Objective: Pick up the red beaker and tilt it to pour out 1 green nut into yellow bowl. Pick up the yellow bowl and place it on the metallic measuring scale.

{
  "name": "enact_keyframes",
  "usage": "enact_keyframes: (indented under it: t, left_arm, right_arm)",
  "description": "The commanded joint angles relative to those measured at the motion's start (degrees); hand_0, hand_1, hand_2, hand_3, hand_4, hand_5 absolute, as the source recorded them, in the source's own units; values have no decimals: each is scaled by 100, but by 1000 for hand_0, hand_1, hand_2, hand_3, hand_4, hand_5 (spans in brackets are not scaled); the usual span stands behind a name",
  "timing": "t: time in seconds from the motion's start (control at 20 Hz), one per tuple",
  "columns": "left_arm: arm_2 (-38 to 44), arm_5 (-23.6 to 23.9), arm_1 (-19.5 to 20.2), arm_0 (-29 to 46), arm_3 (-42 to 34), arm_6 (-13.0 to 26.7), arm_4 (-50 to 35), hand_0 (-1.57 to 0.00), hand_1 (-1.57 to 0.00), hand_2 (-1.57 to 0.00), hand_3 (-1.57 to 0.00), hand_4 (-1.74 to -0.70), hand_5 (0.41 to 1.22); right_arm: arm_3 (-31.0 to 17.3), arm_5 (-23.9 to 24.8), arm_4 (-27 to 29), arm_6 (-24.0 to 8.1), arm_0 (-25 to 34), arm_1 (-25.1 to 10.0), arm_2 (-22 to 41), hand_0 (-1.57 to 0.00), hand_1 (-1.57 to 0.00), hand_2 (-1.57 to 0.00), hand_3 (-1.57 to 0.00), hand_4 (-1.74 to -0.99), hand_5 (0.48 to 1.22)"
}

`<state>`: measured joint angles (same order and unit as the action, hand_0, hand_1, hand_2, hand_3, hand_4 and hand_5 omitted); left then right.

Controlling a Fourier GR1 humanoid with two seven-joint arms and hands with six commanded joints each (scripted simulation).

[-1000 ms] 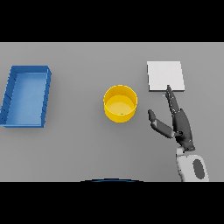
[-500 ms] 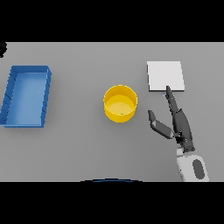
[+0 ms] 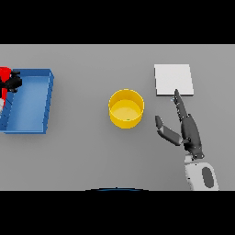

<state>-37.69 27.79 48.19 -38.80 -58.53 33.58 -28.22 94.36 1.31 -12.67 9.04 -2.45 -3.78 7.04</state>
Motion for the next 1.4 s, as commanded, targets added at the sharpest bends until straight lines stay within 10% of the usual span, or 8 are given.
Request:
enact_keyframes:
  t: [0.0, 0.1, 0.2, 0.45, 0.95, 1.35]
  left_arm:
    - [-33, -129, 136, 117, -208, -116, -94, -1571, -1571, -1571, -1368, -1493, 827]
    - [-195, -565, 343, 202, -567, -382, -49, -1495, -1380, -1311, -1098, -1155, 740]
    - [-109, -1055, 492, 335, -709, -658, -289, -1003, -883, -839, -707, -933, 697]
    - [-347, -1396, 541, 283, -593, -630, -44, -328, -289, -274, -231, -750, 647]
    - [-268, -849, 348, 219, -374, -1151, 212, -34, -30, -29, -24, -710, 679]
    - [-235, -792, 245, 227, -451, -1239, 120, -5, -4, -4, -3, -719, 665]
  right_arm:
    - [19, -15, -12, 14, -4, -26, 9, 1, 1, 1, 1, -1165, 675]
    - [-2, 18, -57, -3, -25, -15, 24, 1, 1, 1, 1, -1159, 669]
    - [14, 4, -25, 26, -5, -17, 18, 1, 1, 1, 1, -1162, 671]
    - [73, -42, 9, 62, -5, -59, 15, 1, 1, 1, 1, -1148, 688]
    - [106, -71, -581, -168, 154, -248, 326, 1, 1, 1, 1, -1132, 703]
    - [-282, -1257, -2337, -335, 1628, -1703, 1456, 1, 1, 1, 1, -1222, 701]
